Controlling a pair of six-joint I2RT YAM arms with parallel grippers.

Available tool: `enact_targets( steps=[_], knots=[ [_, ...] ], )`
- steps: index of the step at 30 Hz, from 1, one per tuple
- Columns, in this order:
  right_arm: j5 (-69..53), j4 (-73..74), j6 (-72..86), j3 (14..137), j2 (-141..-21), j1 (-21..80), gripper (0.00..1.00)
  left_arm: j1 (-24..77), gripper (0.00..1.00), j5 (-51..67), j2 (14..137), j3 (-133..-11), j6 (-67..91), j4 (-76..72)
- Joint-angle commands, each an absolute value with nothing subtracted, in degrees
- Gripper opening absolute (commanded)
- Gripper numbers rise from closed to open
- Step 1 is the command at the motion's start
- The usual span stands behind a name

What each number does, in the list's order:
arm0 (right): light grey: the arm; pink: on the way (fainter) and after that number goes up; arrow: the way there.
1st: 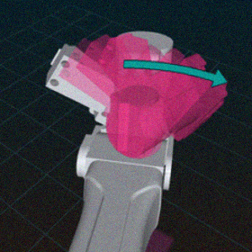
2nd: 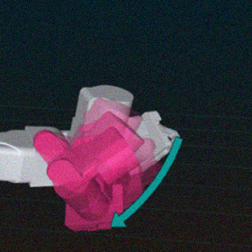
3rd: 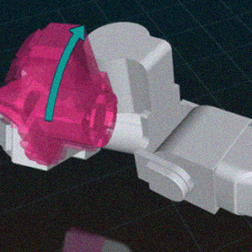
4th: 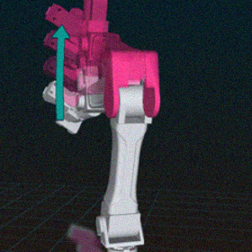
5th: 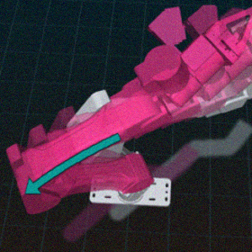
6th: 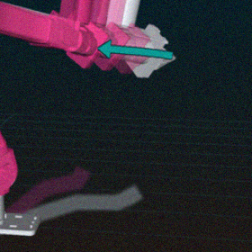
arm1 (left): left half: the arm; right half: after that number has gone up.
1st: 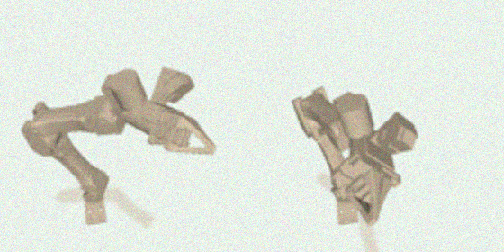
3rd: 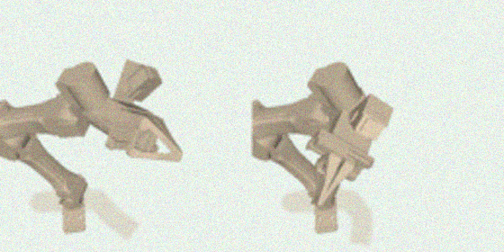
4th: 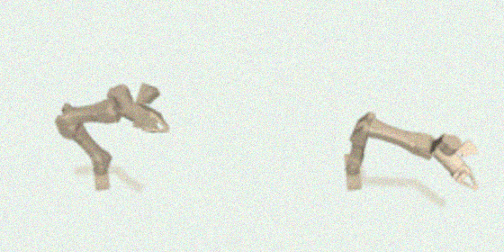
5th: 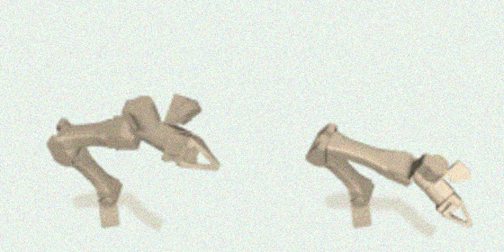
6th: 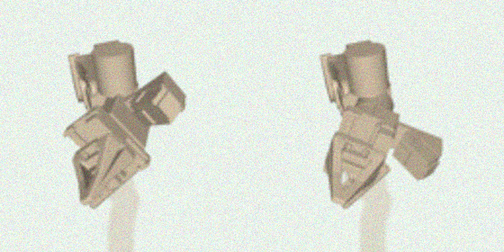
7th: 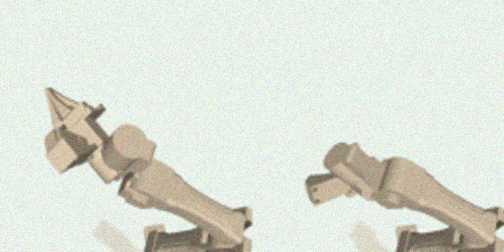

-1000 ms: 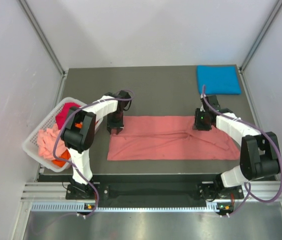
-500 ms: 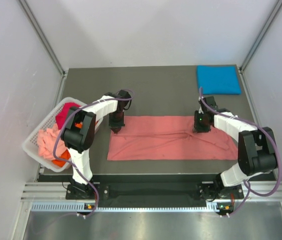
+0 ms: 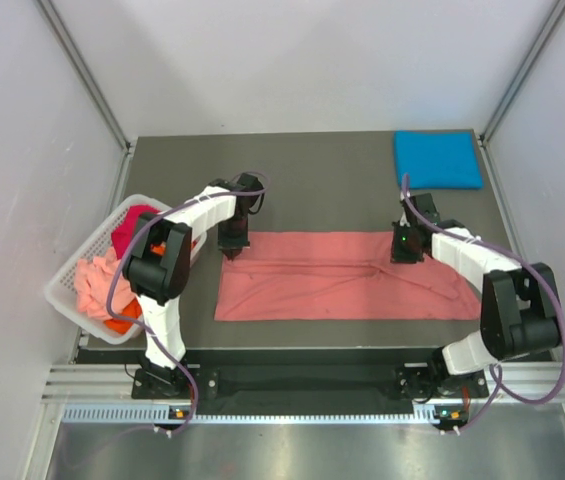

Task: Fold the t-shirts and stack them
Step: Fold the tshirt

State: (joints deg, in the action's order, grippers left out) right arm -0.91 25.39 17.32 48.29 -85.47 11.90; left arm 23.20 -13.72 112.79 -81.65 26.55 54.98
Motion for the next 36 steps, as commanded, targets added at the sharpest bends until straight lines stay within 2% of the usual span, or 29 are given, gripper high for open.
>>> enact_targets(
  steps=[1, 16, 18, 19, 20, 24, 29, 36],
  knots=[
    [-0.26, 25.31, 18.46, 48.78, -80.69, 12.83, 0.0, 22.76, 0.0, -17.31, 112.06, -84.46, 26.81, 57.65],
    [-0.44, 24.0, 19.34, 43.42, -77.61, 14.77, 0.0, 22.68, 0.0, -18.1, 113.73, -81.48, 25.84, 56.78],
    [-0.26, 24.43, 19.68, 43.59, -77.78, 14.76, 0.06, 22.68, 0.0, -18.19, 113.82, -81.21, 25.75, 56.6],
    [3.39, 25.39, 20.56, 43.59, -77.87, 14.68, 0.16, 22.76, 0.0, -18.19, 113.82, -80.78, 25.66, 56.51],
    [5.25, 26.1, 21.96, 44.03, -78.05, 14.59, 0.2, 22.76, 0.0, -18.19, 113.73, -80.6, 25.66, 56.43],
    [8.96, 27.86, 32.75, 44.39, -77.26, 14.24, 0.29, 22.68, 0.0, -18.11, 113.29, -79.72, 25.75, 55.72],
    [11.16, 27.43, 38.93, 43.33, -75.76, 14.24, 0.34, 22.76, 0.0, -17.75, 113.29, -79.72, 25.75, 55.46],
    [15.99, 30.58, 42.71, 43.86, -79.01, 14.24, 0.34, 22.85, 0.0, -17.23, 112.68, -80.07, 25.75, 55.37]
  ],
)
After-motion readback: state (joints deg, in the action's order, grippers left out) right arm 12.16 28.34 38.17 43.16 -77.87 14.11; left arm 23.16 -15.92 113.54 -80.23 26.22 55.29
